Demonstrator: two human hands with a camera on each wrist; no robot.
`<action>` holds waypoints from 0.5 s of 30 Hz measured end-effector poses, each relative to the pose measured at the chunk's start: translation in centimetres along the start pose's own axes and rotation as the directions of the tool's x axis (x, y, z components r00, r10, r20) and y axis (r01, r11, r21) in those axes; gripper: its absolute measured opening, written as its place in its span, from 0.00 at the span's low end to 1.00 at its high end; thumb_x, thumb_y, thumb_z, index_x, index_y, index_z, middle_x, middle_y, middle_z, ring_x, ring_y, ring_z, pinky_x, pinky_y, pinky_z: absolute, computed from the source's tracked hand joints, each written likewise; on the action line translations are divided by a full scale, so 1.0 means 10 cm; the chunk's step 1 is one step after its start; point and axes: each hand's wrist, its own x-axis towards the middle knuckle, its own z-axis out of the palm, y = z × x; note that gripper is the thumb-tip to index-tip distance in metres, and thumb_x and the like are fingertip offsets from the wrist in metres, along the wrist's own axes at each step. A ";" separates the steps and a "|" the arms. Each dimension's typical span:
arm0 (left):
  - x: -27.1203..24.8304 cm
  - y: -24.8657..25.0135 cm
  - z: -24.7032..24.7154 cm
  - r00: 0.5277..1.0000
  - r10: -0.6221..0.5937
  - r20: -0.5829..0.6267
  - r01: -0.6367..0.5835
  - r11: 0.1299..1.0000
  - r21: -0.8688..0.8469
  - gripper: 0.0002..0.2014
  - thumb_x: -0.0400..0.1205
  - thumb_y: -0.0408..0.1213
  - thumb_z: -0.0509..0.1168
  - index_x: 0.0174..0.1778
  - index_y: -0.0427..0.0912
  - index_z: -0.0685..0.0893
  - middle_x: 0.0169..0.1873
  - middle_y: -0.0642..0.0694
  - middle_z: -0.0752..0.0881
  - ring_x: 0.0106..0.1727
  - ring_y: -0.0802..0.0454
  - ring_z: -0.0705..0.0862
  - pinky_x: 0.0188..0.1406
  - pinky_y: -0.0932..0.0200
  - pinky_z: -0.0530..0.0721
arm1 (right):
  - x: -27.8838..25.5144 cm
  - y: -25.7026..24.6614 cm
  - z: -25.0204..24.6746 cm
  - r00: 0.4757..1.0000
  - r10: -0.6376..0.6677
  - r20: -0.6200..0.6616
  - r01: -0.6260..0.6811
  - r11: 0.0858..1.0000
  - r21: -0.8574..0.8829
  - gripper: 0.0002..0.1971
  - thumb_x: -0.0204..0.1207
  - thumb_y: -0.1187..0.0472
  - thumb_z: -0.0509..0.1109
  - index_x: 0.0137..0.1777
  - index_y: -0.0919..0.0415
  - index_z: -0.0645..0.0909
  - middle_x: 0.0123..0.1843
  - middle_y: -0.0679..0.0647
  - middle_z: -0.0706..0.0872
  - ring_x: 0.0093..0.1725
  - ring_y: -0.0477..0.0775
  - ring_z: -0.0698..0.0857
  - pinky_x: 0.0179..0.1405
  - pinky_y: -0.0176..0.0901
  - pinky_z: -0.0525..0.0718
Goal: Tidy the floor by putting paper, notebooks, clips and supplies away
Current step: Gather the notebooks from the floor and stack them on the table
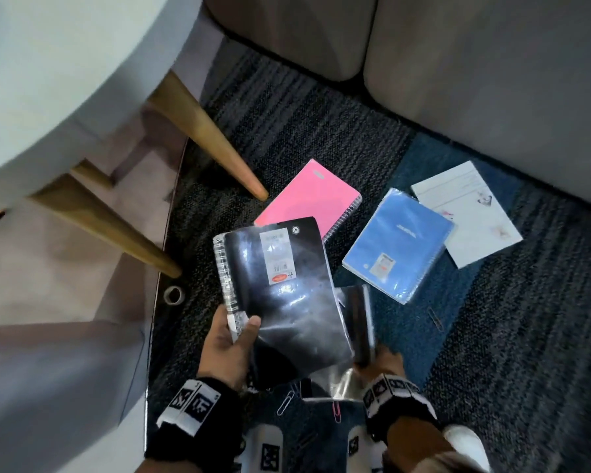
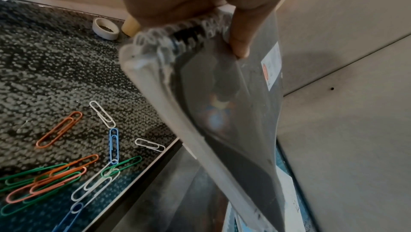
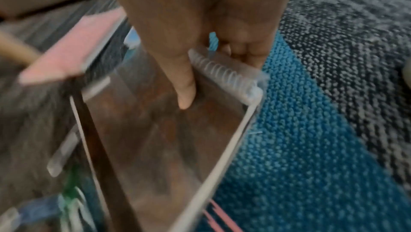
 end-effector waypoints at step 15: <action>-0.80 1.12 0.12 0.999 0.009 0.038 -0.010 0.999 0.034 0.10 0.82 0.27 0.64 0.48 0.50 0.76 0.41 0.48 0.86 0.43 0.52 0.84 0.44 0.62 0.79 | -1.80 -0.57 -1.69 0.756 -0.451 -0.474 0.555 0.826 0.099 0.09 0.71 0.68 0.70 0.43 0.61 0.71 0.41 0.54 0.75 0.42 0.63 0.81 0.37 0.43 0.70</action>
